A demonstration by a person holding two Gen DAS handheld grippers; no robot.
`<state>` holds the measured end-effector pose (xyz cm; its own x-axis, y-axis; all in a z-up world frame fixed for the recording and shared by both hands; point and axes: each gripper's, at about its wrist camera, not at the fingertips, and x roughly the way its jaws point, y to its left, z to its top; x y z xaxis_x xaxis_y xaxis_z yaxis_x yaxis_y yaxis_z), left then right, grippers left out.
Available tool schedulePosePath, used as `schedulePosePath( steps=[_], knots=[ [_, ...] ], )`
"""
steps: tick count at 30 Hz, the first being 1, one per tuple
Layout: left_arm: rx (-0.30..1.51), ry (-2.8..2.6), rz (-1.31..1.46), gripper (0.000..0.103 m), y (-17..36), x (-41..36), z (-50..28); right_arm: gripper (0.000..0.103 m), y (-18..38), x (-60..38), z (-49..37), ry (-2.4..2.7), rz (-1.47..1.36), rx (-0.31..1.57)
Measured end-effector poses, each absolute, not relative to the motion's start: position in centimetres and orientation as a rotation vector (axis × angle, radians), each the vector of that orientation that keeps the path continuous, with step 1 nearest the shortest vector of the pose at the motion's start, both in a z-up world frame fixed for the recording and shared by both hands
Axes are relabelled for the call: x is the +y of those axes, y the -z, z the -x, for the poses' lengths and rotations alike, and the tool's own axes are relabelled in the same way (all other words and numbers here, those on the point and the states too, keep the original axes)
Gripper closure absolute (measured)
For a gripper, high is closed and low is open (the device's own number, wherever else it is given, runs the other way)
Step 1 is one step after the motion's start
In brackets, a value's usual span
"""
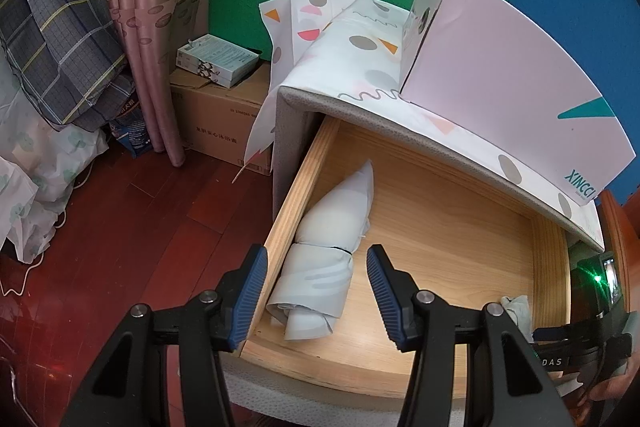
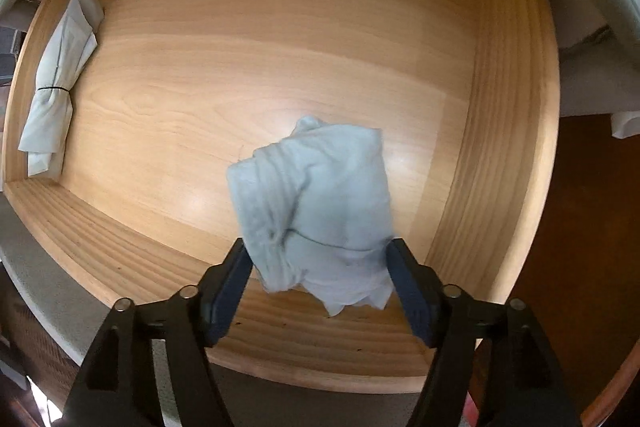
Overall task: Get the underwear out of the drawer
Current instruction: 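Lower the left gripper onto the white rolled underwear and close it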
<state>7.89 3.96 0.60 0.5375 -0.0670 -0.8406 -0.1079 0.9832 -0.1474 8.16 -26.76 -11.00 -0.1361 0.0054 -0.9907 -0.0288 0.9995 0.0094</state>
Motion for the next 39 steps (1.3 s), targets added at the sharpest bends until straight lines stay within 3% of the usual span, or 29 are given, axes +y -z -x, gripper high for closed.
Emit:
schedulePosePath(
  steps=[2, 7, 17, 31, 39],
  knots=[
    [1.01, -0.021, 0.194, 0.05, -0.6, 4.0, -7.9, 0.028, 10.4, -26.5, -7.8, -0.017, 0.007, 1.7],
    [1.047, 0.007, 0.194, 0.05, -0.2, 3.7, -7.9, 0.028, 11.3, -28.1, -9.2, -0.011, -0.068, 1.721],
    [1.187, 0.184, 0.107, 0.05, 0.9, 1.2, -9.0, 0.04, 11.6, -28.2, -9.6, 0.026, 0.002, 1.725],
    [1.412, 0.218, 0.059, 0.05, 3.7, 0.4, -14.5, 0.039, 13.2, -25.8, -10.5, 0.011, -0.028, 1.721],
    [1.405, 0.126, 0.008, 0.05, 5.0, -0.2, -15.4, 0.039, 11.7, -26.8, -9.3, 0.006, -0.032, 1.712]
  ],
)
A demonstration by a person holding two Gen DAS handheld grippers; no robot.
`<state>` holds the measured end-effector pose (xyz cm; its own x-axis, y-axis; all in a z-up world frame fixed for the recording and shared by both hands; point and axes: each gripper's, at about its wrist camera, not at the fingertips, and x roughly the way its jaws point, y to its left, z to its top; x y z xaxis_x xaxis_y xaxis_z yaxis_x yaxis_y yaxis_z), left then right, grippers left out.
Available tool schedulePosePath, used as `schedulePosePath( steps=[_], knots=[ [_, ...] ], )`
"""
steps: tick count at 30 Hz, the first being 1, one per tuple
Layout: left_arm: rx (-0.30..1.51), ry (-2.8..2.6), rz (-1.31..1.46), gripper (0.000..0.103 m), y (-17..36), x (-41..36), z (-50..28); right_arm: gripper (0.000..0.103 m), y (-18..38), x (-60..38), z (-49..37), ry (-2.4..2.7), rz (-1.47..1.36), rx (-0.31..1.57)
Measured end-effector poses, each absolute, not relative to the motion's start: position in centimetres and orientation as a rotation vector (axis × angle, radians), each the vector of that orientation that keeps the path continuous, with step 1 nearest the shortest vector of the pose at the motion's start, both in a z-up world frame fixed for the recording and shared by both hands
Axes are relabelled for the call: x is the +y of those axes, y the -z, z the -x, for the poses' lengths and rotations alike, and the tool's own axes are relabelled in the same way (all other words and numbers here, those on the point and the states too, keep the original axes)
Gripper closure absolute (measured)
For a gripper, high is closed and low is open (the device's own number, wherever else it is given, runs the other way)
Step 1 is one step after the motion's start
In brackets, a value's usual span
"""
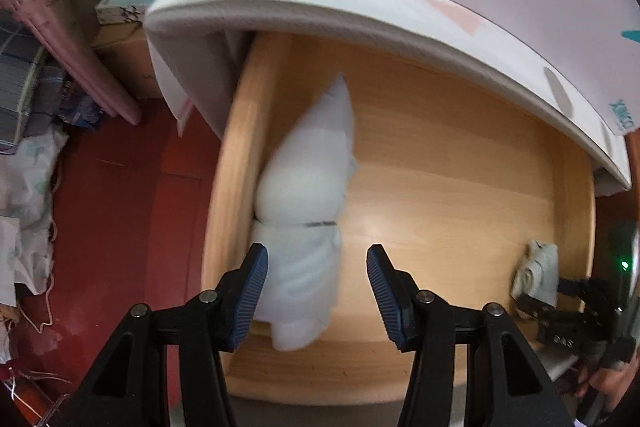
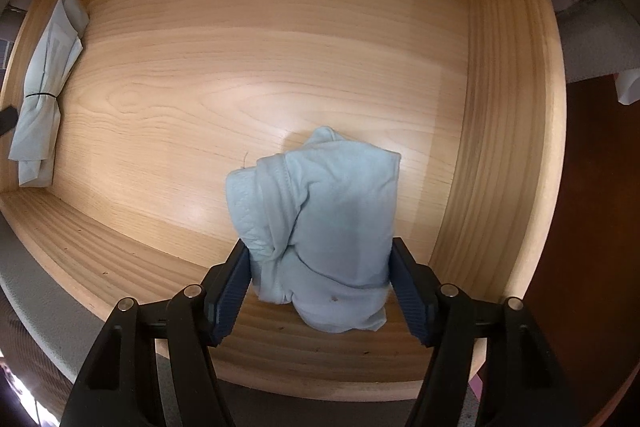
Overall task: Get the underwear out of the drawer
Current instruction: 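Lower the left gripper onto the white rolled underwear and close it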
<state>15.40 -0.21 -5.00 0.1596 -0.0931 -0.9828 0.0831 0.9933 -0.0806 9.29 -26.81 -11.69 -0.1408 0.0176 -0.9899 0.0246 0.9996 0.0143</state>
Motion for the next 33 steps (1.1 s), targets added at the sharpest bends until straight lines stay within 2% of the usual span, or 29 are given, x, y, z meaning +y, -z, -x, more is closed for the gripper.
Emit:
schedulePosePath(
  steps=[9, 16, 24, 33],
  knots=[
    [1.49, 0.107, -0.002, 0.05, 7.4, -1.2, -16.6, 0.038, 11.6, -27.2, -8.0, 0.008, -0.036, 1.71],
    [1.502, 0.223, -0.048, 0.048, 6.8, -3.8, -15.5, 0.037, 11.6, -27.1, -8.0, 0.01, -0.035, 1.711],
    [1.469, 0.1, 0.061, 0.048, 5.4, -1.1, -16.1, 0.037, 11.6, -27.1, -7.7, 0.007, -0.039, 1.708],
    [1.545, 0.005, 0.102, 0.048, 8.5, -0.9, -18.3, 0.037, 11.8, -27.0, -7.4, 0.005, -0.045, 1.705]
  ],
)
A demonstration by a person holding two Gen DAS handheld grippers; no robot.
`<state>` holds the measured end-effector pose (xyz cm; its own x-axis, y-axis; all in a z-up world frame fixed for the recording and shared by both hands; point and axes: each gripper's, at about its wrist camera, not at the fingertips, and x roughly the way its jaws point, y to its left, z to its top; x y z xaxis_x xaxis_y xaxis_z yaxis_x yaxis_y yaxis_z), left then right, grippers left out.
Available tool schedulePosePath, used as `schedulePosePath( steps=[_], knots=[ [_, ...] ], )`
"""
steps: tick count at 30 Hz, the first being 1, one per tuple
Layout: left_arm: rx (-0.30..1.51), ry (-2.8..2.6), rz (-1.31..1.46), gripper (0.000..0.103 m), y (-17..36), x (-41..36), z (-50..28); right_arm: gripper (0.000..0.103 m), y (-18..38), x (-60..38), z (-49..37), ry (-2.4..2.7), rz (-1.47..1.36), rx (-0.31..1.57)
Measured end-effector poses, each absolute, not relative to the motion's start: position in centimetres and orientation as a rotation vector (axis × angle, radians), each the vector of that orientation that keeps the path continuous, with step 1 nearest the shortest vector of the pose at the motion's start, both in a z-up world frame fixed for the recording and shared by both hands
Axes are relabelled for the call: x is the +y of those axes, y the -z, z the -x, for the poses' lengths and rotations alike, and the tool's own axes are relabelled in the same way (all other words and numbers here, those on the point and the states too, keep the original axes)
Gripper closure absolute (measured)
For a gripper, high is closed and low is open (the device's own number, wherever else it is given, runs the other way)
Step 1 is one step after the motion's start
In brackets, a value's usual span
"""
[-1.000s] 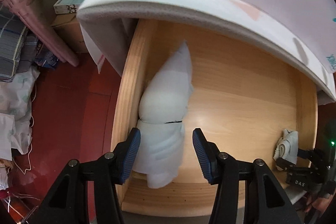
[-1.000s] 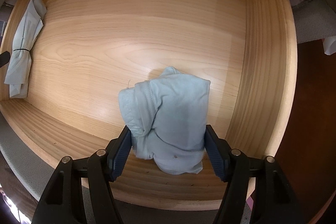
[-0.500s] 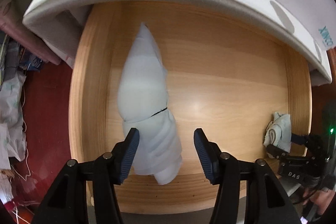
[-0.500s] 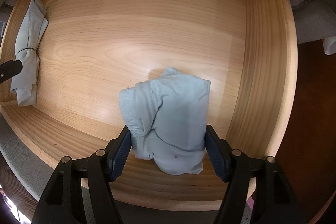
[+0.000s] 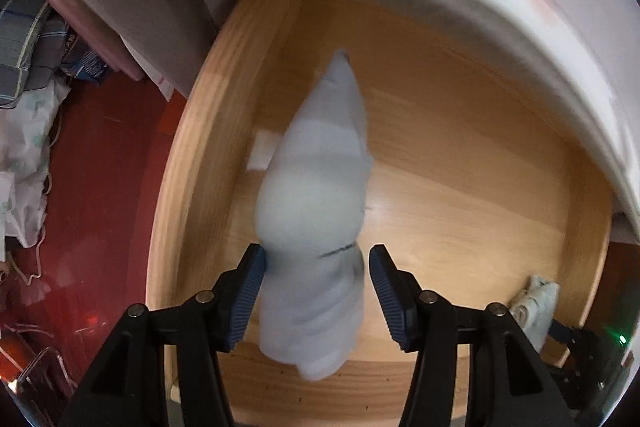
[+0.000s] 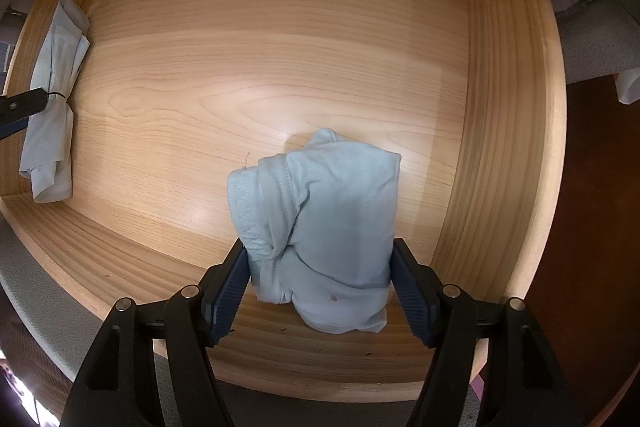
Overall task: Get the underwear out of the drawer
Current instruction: 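Lower the left gripper onto the white rolled underwear and close it, then lift the white rolled underwear with the left gripper out of the drawer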
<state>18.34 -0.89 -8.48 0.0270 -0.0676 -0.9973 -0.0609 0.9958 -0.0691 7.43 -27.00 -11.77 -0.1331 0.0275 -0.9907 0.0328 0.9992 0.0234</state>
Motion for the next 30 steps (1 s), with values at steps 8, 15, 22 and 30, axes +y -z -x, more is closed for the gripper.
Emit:
schedulePosePath(
  steps=[8, 15, 22, 30],
  knots=[
    [1.583, -0.02, -0.008, 0.047, 10.1, -2.5, -19.4, 0.037, 11.8, -27.0, -7.4, 0.005, -0.046, 1.704],
    [1.583, 0.009, -0.077, 0.047, 10.7, -4.0, -18.9, 0.037, 11.7, -27.2, -7.4, 0.006, -0.047, 1.704],
    [1.55, 0.026, -0.157, 0.053, 10.6, -4.9, -17.8, 0.037, 11.8, -27.2, -7.4, 0.006, -0.047, 1.704],
    [1.536, 0.084, -0.19, 0.065, 9.8, -5.8, -17.2, 0.037, 11.8, -27.2, -7.5, 0.005, -0.046, 1.703]
  ],
)
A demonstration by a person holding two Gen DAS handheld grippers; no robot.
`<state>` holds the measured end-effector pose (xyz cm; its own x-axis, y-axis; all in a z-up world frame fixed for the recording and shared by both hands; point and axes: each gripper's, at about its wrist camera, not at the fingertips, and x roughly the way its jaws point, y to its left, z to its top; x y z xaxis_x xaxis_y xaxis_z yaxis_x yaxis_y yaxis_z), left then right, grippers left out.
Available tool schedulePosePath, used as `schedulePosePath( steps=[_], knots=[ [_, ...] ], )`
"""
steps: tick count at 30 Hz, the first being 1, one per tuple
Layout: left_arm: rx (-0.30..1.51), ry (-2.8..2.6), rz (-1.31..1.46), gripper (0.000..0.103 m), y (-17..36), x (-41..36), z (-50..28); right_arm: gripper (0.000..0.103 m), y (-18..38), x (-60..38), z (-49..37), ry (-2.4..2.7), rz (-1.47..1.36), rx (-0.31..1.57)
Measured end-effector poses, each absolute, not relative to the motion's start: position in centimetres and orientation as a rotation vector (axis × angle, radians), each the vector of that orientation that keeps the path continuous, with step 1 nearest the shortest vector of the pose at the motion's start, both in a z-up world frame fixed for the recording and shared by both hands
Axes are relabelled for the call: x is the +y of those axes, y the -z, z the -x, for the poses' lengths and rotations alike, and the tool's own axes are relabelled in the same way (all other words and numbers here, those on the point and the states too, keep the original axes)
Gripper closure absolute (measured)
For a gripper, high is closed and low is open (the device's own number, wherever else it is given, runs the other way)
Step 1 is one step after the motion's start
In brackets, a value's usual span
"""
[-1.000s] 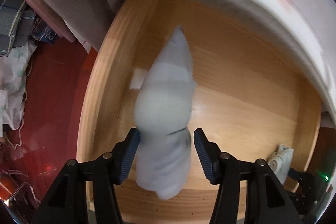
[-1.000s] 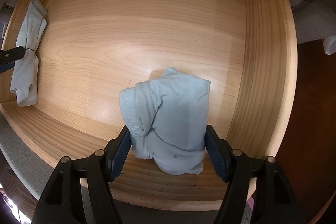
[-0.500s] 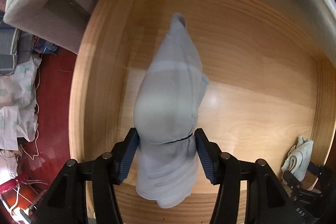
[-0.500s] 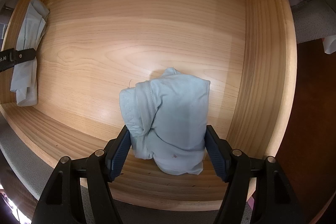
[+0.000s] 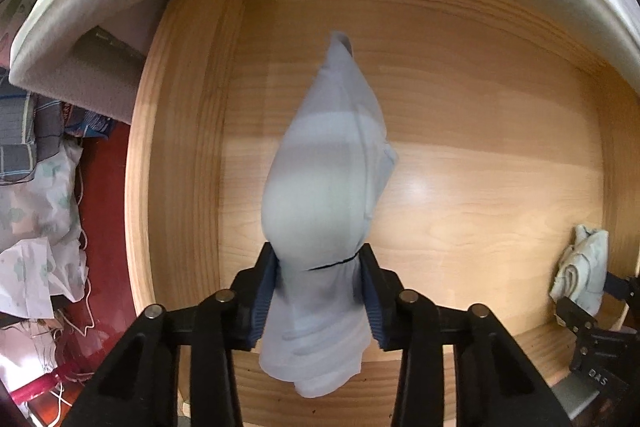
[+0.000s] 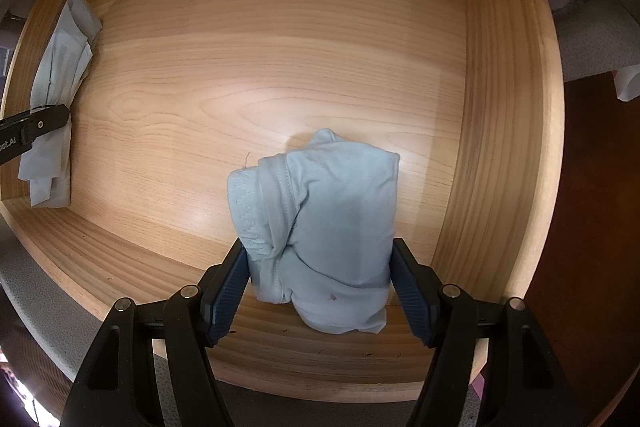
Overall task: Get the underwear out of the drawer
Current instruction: 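Lift the white rolled underwear with the left gripper out of the drawer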
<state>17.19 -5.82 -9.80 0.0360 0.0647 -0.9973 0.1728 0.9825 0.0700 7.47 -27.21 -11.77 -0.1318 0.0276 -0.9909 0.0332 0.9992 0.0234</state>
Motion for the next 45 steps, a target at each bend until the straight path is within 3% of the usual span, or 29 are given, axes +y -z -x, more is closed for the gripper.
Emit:
schedulePosePath(
  steps=[9, 34, 45],
  knots=[
    [1.534, 0.125, -0.135, 0.071, 8.9, -3.7, -17.4, 0.037, 11.7, -27.3, -7.5, 0.007, -0.048, 1.701],
    [1.709, 0.199, -0.097, 0.071, 2.6, -3.4, -17.4, 0.037, 11.7, -27.3, -7.4, 0.005, -0.048, 1.7],
    [1.668, 0.25, -0.099, 0.071, -0.7, -2.3, -15.7, 0.037, 11.7, -27.3, -7.4, 0.004, -0.05, 1.697]
  ],
)
